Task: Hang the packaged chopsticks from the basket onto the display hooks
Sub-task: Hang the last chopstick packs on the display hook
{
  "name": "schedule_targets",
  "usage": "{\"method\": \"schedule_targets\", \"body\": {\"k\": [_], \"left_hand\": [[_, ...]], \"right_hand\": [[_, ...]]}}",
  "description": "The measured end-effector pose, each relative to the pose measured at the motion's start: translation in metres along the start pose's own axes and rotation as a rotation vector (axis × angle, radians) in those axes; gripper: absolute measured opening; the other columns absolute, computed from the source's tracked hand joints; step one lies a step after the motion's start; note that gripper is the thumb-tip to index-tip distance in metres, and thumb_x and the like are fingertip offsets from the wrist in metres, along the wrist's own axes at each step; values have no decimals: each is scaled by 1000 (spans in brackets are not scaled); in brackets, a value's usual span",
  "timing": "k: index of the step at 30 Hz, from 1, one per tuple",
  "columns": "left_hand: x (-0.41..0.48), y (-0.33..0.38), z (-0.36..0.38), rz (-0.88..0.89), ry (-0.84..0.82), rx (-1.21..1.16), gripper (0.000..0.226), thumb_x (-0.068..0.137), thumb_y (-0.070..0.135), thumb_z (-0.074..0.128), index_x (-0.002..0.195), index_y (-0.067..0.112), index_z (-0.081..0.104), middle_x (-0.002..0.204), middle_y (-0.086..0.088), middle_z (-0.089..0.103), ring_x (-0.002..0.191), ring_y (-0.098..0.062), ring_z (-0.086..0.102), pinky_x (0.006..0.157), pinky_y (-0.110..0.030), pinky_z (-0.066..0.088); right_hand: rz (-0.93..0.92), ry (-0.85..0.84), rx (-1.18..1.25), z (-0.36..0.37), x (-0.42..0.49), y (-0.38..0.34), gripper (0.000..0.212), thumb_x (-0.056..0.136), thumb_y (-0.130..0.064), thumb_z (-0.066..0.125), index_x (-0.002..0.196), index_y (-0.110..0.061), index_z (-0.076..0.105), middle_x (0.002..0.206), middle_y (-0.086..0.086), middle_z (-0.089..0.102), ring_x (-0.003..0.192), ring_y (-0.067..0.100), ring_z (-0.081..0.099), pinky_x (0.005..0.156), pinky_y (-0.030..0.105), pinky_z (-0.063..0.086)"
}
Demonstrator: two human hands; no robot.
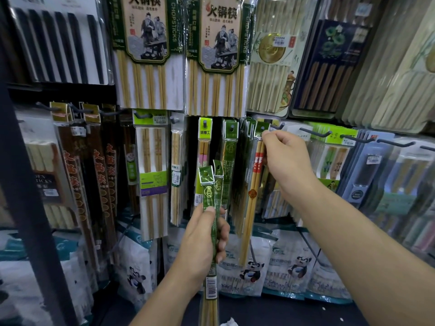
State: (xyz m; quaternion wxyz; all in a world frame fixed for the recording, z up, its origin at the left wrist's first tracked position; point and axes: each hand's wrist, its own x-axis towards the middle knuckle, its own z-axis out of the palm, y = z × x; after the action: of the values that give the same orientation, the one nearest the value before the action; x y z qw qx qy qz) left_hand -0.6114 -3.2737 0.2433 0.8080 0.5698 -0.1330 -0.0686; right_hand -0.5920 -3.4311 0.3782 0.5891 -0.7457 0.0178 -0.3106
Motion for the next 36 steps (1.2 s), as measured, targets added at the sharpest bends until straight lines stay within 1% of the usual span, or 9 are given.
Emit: {"method": "schedule_targets", "body": {"k": [5, 13, 16, 18, 21, 24, 29, 33, 36], "left_hand": [[-2, 1, 0, -3, -5, -5, 28, 110, 27, 38, 113, 9, 59, 69, -2, 59, 51, -12, 47, 41, -26, 34], [-1, 4, 4, 111, -20, 32, 24, 108, 22, 47, 110, 6, 65, 76, -7, 65, 61, -18, 59, 45, -29, 49], [-1, 2, 5, 139, -35, 42, 26, 107, 24, 47, 103, 4, 64, 79, -8, 69, 65, -21, 63, 50, -29, 53], [-2, 2, 4, 155, -50, 30, 26, 106, 26, 48, 99, 8, 64, 81, -8, 71, 66, -22, 66, 52, -29, 55], [-2, 1, 6, 164, -89, 4, 25, 103, 31, 49, 98, 23, 72, 84, -10, 74, 68, -23, 69, 53, -31, 57], [-2, 1, 9, 131, -101, -74, 26, 98, 37, 51, 104, 26, 75, 92, -14, 77, 76, -28, 74, 59, -36, 62], [5, -4, 2, 88, 36, -13, 31, 107, 29, 49, 100, 32, 78, 107, -7, 79, 102, -27, 75, 86, -45, 61], [9, -5, 1, 37, 75, -35, 28, 109, 26, 47, 110, 17, 73, 103, -5, 80, 96, -19, 76, 74, -29, 61], [8, -3, 0, 42, 59, -57, 28, 109, 23, 45, 113, 10, 70, 102, -9, 79, 96, -22, 76, 73, -29, 62]], "right_hand": [[-5, 24, -72, 1, 5, 9, 46, 104, -21, 51, 60, -18, 36, 49, -8, 28, 37, 6, 29, 40, 11, 36], [-23, 121, -207, -2, -5, 32, 38, 101, -45, 56, 79, -13, 58, 51, -12, 50, 44, 0, 45, 53, 25, 41], [-5, 15, -192, -1, -26, 35, 37, 99, -45, 58, 84, -13, 67, 69, 3, 67, 60, 14, 59, 65, 33, 50], [-8, -141, -183, 3, -41, 35, 32, 99, -44, 59, 83, -20, 72, 79, -1, 73, 73, 16, 67, 72, 33, 54], [-53, -252, -169, 8, -53, 34, 26, 99, -38, 62, 85, -18, 72, 82, 9, 69, 81, 25, 65, 73, 36, 55], [-73, -261, -132, 9, -54, 34, 25, 100, -30, 62, 83, -13, 69, 82, 23, 62, 67, 28, 55, 63, 33, 53], [-72, -101, -21, 2, -36, 25, 26, 100, -23, 60, 80, -7, 62, 60, 1, 51, 50, 7, 45, 45, 16, 38], [-77, 30, 40, -1, -13, 14, 34, 101, -25, 57, 77, -1, 56, 59, 6, 44, 49, 13, 43, 42, 13, 36], [-103, 68, 24, 0, -3, 13, 43, 101, -27, 55, 68, -3, 42, 63, 9, 36, 56, 19, 38, 44, 11, 37]]}}
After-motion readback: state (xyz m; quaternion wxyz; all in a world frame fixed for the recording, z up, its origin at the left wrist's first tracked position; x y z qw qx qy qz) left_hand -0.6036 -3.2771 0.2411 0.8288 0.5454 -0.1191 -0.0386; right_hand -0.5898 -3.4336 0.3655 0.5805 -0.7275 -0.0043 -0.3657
